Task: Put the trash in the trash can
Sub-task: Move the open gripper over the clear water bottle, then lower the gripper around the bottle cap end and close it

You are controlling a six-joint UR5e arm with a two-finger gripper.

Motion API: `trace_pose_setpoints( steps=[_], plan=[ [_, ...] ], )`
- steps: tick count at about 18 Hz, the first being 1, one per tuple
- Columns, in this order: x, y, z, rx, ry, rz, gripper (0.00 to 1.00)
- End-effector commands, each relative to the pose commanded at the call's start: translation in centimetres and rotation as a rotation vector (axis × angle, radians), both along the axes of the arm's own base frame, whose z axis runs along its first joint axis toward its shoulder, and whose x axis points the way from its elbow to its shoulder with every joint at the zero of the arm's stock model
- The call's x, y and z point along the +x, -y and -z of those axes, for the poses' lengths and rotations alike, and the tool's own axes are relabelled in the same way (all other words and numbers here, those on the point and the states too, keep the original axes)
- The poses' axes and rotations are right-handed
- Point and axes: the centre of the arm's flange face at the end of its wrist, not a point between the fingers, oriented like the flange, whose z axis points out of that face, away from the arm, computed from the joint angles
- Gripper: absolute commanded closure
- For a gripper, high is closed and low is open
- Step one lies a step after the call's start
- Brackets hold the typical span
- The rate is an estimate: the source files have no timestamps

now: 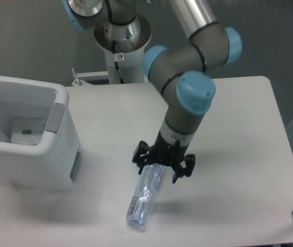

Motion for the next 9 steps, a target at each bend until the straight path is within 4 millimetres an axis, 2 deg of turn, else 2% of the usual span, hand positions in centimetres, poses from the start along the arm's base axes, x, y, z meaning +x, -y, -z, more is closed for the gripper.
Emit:
trace_pose_setpoints(
  steps=[3,5,9],
  plan=[
    [-0.5,-1.9,1.2,-0.056,0.04,-0.01,0.0],
    [-0.1,-3.0,2.1,-0.093,0.046,0.002,0.0],
    [0.2,-4.3,4.0,-0.125,0.053,-0.011,0.0]
  ],
)
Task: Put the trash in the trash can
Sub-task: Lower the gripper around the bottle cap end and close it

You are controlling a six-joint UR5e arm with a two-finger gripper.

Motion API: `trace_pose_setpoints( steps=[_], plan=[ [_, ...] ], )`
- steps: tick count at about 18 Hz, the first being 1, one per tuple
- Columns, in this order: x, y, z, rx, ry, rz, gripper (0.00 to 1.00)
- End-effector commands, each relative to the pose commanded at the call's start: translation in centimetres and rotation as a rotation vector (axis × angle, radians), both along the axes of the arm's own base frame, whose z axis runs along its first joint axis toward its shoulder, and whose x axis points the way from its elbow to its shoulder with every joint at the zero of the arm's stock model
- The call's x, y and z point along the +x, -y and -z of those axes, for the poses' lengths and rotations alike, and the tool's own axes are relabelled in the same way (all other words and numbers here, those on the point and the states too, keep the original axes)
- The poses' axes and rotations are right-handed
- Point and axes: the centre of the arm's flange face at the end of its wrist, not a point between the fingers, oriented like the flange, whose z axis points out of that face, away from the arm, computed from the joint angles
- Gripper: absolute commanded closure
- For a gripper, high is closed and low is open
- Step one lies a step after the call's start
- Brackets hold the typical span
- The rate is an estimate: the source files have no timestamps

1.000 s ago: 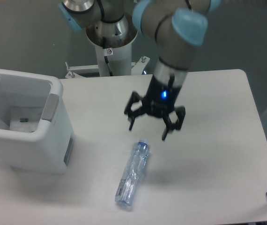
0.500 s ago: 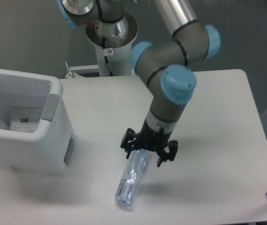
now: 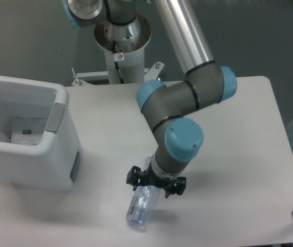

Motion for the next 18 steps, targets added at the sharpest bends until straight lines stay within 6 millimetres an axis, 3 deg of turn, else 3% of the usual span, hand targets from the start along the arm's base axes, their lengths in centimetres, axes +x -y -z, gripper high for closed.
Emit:
trace_pose_setpoints(
  steps=[4,9,18],
  plan=[
    [0.2,-2.7,1.9,-0.036,-0.02,-0.025,0.0],
    [0.7,-4.4,3.4,-0.064,-0.036,-0.037,0.0],
    [1.7,-5.2,6.7,-0.122,-0.037,-0.059,0.04]
  ],
)
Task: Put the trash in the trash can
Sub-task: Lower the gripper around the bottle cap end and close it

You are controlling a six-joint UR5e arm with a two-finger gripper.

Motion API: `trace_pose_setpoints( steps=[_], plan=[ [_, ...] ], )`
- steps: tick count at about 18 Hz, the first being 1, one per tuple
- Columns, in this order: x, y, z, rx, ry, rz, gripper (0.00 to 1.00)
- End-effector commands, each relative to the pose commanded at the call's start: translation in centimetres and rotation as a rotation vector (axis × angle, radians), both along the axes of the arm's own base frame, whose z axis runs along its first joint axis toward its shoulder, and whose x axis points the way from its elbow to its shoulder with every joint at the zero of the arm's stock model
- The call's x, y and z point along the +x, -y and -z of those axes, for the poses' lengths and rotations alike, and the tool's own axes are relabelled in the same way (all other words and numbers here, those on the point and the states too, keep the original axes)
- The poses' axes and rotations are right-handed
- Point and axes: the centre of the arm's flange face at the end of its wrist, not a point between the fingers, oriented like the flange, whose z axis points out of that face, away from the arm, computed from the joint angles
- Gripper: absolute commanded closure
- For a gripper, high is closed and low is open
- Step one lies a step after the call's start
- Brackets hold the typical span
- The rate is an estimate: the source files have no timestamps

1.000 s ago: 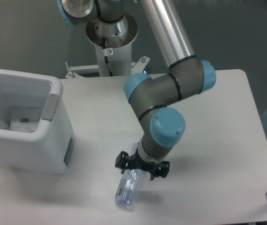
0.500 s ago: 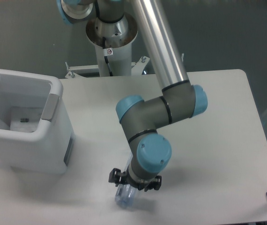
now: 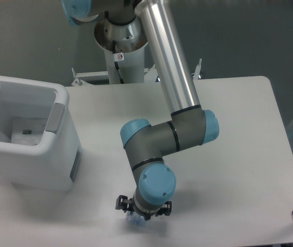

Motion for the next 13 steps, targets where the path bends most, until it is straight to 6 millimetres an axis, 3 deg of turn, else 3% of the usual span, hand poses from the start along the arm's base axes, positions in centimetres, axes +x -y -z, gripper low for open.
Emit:
trace_pose_setpoints(
  steps=[3,6,8,13],
  plan=[
    [0.4,-0.3,0.5,-0.004,0.005,-0.011,0.39],
    [0.5,-0.4,0.2,0.0,0.002,-0.009,0.68],
    [0.5,-0.4,-0.3,0.004,-0.002,-0.009,0.73],
    [0.4,-0.5,-2.0,0.025,-0.018,-0.008,0.73]
  ],
)
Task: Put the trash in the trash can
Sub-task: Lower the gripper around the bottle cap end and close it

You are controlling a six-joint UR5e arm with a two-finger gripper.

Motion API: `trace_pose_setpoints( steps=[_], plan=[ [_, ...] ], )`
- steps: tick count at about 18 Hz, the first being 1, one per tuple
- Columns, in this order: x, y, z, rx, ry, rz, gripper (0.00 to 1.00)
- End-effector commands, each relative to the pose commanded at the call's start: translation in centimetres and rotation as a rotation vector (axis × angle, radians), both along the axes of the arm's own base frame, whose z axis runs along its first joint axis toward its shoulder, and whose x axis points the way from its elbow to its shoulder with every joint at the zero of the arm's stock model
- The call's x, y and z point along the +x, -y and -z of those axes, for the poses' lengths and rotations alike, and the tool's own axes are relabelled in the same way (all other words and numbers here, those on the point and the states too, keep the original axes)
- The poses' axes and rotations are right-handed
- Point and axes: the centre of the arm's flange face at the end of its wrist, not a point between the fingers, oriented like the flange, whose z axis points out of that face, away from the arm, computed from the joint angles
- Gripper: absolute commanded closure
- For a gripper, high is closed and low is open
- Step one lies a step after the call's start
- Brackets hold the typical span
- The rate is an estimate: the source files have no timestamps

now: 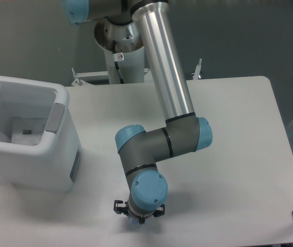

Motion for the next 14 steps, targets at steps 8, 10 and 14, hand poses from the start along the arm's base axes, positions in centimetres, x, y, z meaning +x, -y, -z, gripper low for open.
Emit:
trace_pose_setpoints(
  steps=[8,10,14],
  plan=[
    [-1.2,1.0,-12.4,0.249,-0.125,-0.021,0.73],
    [-1.7,2.1,-16.4,0.339,-0.142,-0.033,0.73],
    [-0.9,3.7,-24.2,0.536,-0.137,-0.021,0.73]
  ],
)
